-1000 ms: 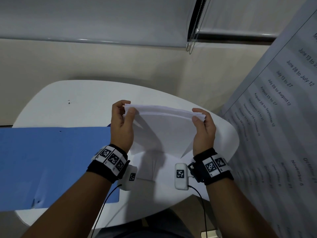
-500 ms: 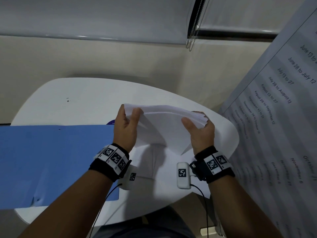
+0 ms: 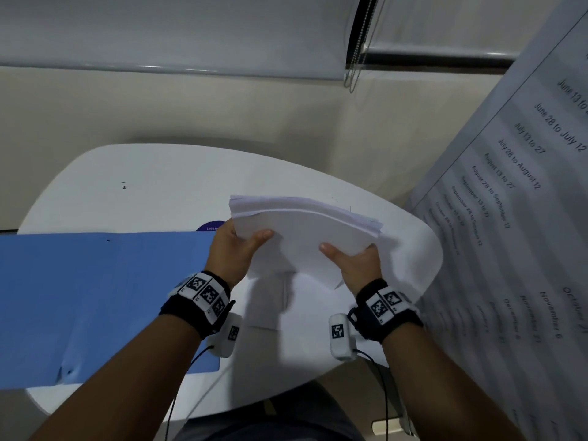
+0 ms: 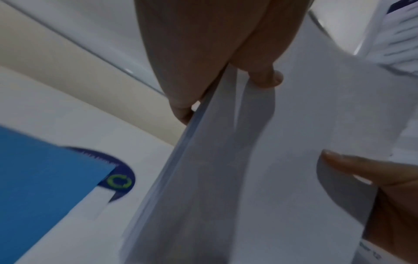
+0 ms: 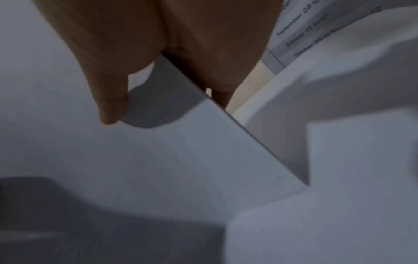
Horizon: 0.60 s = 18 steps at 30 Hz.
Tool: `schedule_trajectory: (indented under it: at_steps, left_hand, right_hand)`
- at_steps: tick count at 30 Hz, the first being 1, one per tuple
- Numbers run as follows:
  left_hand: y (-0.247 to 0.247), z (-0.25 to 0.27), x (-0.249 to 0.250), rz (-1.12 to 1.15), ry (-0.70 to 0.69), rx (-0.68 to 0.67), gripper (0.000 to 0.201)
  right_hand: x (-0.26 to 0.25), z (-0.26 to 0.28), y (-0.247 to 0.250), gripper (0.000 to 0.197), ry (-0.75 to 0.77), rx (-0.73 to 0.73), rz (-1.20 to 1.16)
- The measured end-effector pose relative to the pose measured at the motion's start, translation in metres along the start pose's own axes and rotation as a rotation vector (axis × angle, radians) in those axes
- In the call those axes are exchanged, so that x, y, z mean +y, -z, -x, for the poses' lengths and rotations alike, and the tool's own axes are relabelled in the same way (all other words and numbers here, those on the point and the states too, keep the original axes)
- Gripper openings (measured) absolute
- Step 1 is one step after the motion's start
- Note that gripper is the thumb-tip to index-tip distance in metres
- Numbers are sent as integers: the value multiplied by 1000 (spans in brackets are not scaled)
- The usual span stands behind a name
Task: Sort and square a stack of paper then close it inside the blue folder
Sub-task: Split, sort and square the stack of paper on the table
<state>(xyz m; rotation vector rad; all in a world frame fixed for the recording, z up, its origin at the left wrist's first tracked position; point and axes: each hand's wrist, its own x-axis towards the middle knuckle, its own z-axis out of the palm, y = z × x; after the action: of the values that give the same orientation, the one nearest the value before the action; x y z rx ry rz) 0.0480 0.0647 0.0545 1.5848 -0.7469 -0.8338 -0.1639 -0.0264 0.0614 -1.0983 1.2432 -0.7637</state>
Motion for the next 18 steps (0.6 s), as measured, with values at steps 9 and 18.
schedule_trajectory:
  at_steps: [9, 18]
  left_hand:
    - [17, -8, 5, 12, -5, 0, 26]
    - [36, 21, -24, -8, 163, -44, 46]
  right_hand:
    - [0, 1, -3, 15, 92, -47, 74]
    - [23, 6, -16, 28, 0, -180, 98]
